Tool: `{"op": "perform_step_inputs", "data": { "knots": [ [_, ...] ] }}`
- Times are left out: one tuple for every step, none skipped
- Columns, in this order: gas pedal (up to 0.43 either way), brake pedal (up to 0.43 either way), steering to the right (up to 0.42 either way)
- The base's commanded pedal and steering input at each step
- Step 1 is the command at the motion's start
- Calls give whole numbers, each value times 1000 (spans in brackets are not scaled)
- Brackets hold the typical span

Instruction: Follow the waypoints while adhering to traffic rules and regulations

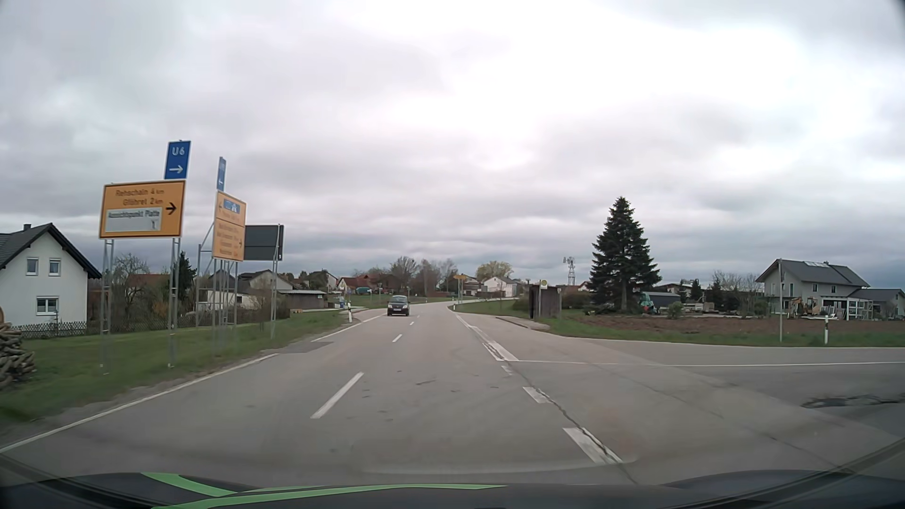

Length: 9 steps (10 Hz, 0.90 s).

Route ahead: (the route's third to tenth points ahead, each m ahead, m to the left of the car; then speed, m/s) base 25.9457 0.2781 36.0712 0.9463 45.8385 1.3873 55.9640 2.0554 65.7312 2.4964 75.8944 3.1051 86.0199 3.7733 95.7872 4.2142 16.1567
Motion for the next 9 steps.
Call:
{"op": "perform_step_inputs", "data": {
  "knots": [
    [98,0,-3],
    [98,0,-3],
    [98,0,-3],
    [98,0,-3],
    [98,0,-3],
    [98,0,-3],
    [98,0,-3],
    [98,0,-5],
    [98,0,-5]
  ]
}}
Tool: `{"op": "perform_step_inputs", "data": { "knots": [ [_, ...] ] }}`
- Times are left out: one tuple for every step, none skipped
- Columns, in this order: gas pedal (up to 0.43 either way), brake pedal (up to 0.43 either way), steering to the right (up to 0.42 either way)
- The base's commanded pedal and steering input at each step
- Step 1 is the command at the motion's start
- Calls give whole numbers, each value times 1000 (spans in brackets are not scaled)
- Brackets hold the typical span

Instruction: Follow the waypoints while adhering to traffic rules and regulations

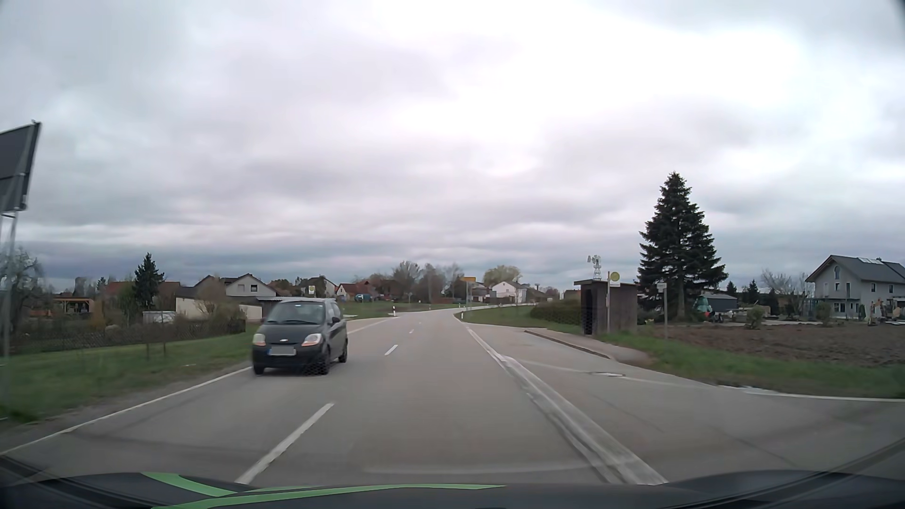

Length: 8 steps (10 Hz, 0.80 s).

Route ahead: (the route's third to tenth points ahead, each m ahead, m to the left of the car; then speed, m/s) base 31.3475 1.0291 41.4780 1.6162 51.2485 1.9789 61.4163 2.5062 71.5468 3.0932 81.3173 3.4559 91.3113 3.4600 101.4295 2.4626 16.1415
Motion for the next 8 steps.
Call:
{"op": "perform_step_inputs", "data": {
  "knots": [
    [98,0,-5],
    [98,0,-5],
    [98,0,-5],
    [98,0,-5],
    [98,0,-5],
    [98,0,-5],
    [98,0,-5],
    [87,0,-5]
  ]
}}
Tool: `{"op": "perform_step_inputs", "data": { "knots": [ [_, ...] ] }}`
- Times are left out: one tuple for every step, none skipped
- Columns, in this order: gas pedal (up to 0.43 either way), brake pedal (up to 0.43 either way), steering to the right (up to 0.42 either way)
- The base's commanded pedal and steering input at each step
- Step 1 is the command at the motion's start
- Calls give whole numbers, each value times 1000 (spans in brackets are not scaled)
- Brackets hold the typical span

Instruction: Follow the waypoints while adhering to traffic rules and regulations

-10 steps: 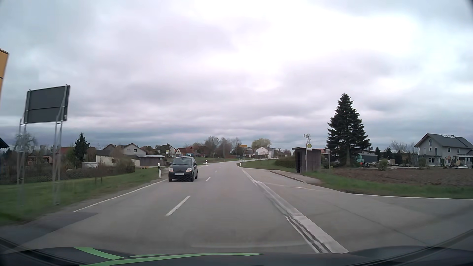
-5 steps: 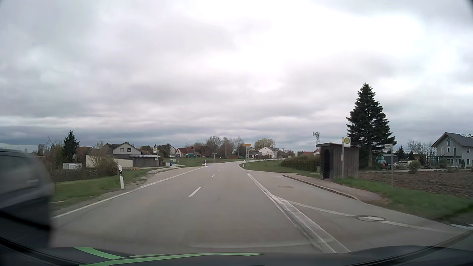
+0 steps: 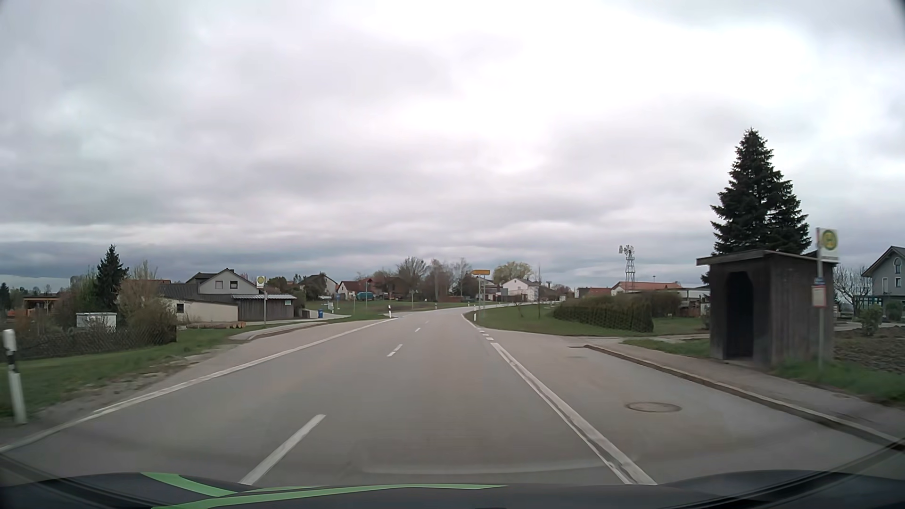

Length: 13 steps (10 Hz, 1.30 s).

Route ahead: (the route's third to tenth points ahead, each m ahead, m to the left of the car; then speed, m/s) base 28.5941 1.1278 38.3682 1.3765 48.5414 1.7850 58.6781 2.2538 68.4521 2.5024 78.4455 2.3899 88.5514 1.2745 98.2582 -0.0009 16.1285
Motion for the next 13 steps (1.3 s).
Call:
{"op": "perform_step_inputs", "data": {
  "knots": [
    [79,0,-5],
    [79,0,-5],
    [79,0,-5],
    [67,0,-5],
    [67,0,-4],
    [67,0,-3],
    [67,0,-1],
    [59,0,0],
    [47,0,0],
    [47,0,0],
    [47,0,0],
    [47,0,0],
    [47,0,0]
  ]
}}
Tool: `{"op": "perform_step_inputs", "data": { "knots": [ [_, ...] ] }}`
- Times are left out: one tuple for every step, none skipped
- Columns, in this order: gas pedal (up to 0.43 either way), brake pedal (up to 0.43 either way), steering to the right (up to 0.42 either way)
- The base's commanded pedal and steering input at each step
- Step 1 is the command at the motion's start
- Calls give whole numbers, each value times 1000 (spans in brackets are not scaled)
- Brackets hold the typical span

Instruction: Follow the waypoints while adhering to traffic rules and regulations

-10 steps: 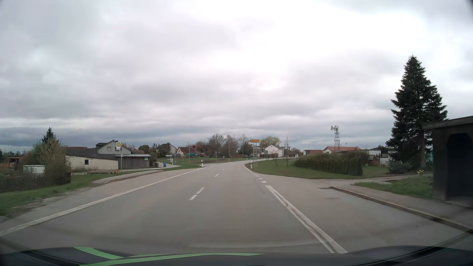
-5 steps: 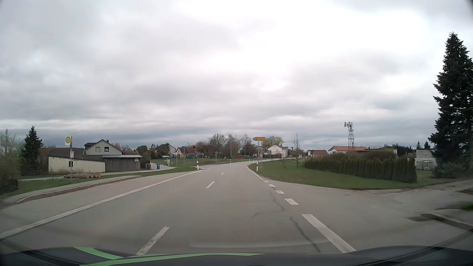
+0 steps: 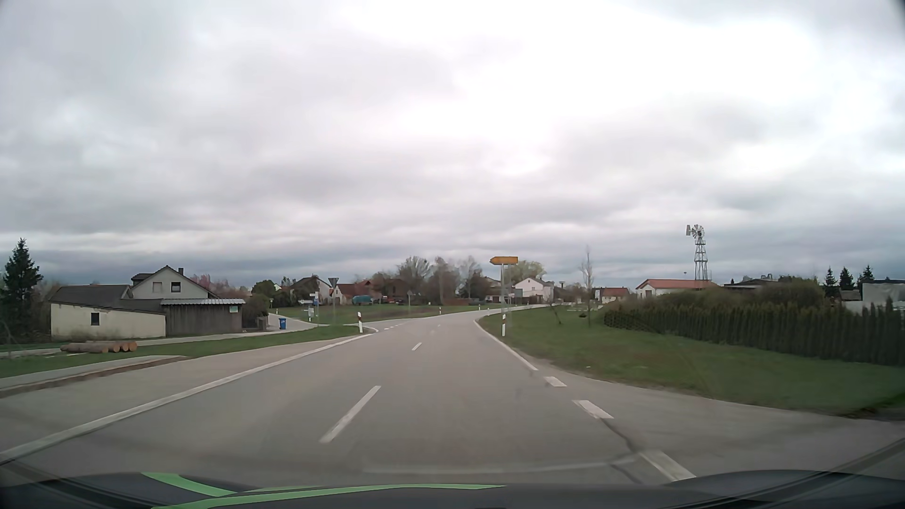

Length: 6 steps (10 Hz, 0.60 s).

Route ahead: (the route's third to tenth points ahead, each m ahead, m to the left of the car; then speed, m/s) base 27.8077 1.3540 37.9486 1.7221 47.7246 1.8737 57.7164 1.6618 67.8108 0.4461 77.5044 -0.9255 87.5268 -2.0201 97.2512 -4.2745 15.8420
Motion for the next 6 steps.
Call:
{"op": "perform_step_inputs", "data": {
  "knots": [
    [47,0,0],
    [47,0,0],
    [47,0,0],
    [47,0,0],
    [47,0,0],
    [47,0,0]
  ]
}}
